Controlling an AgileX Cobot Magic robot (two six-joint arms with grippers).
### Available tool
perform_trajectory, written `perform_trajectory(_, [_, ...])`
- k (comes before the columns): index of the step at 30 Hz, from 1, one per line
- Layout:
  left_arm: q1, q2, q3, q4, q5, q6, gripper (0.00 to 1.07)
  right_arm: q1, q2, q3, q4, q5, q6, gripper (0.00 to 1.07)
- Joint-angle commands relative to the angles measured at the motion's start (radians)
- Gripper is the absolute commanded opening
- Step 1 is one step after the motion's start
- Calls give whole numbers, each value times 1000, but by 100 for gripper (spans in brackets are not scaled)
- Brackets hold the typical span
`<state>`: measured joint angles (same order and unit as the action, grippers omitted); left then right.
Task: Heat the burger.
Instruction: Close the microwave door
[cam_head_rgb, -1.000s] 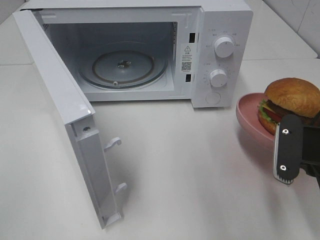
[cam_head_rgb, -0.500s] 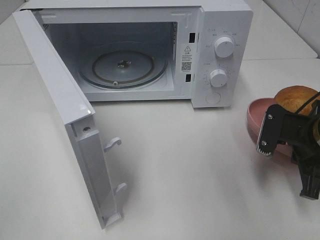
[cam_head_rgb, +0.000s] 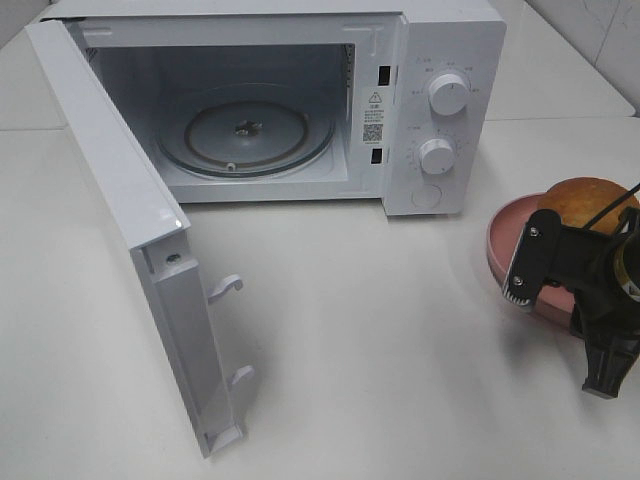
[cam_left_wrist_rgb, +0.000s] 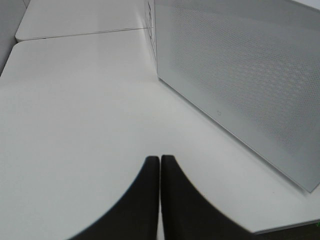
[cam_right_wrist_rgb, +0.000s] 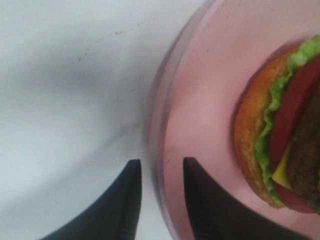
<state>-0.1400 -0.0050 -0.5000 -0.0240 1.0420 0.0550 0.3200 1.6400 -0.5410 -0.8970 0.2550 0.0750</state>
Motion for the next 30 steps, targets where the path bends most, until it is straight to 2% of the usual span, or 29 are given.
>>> perform_trajectory(1, [-4, -6, 3, -7, -11, 0, 0, -3, -9, -7, 4, -4, 15, 52])
perform_trajectory(4, [-4, -6, 3, -7, -11, 0, 0, 23, -42, -7, 8, -2, 15, 58])
perform_trajectory(8, [-4, -6, 3, -7, -11, 0, 0, 82, -113, -16, 41, 19, 34, 58])
perform_trajectory(10, [-4, -6, 3, -7, -11, 0, 0, 115, -146, -38, 119, 61, 42, 58])
perform_trajectory(13, [-4, -6, 3, -7, -11, 0, 0, 122, -150, -48, 160, 78, 44, 58])
perform_trajectory(15, [-4, -6, 3, -7, -11, 0, 0, 121, -153, -105, 330, 153, 61, 62])
perform_trajectory(16, [-4, -6, 3, -7, -11, 0, 0, 121, -153, -105, 330, 153, 61, 62])
perform_trajectory(18, [-4, -6, 3, -7, -11, 0, 0, 121, -153, -142, 438, 198, 61, 66])
perform_trajectory(19, [-4, -6, 3, -7, -11, 0, 0, 121, -153, -142, 438, 198, 61, 66])
perform_trajectory(20, [-4, -6, 3, -7, -11, 0, 0, 121, -153, -172, 518, 233, 62, 70])
perform_trajectory(22, [-4, -6, 3, -7, -11, 0, 0, 121, -153, -186, 559, 248, 63, 72])
perform_trajectory(23, [-4, -6, 3, -7, -11, 0, 0, 121, -153, -216, 641, 286, 64, 75])
perform_trajectory(25, [-4, -6, 3, -7, -11, 0, 0, 121, -153, -227, 672, 299, 64, 75])
perform_trajectory(26, [-4, -6, 3, -7, -11, 0, 0, 118, -153, -250, 742, 330, 67, 76])
perform_trajectory(27, [-4, -6, 3, -7, -11, 0, 0, 118, -153, -250, 742, 330, 67, 76])
perform_trajectory(29, [-4, -6, 3, -7, -11, 0, 0, 118, -153, -280, 832, 364, 92, 76])
perform_trajectory(30, [-4, -6, 3, -7, -11, 0, 0, 118, -153, -280, 832, 364, 92, 76])
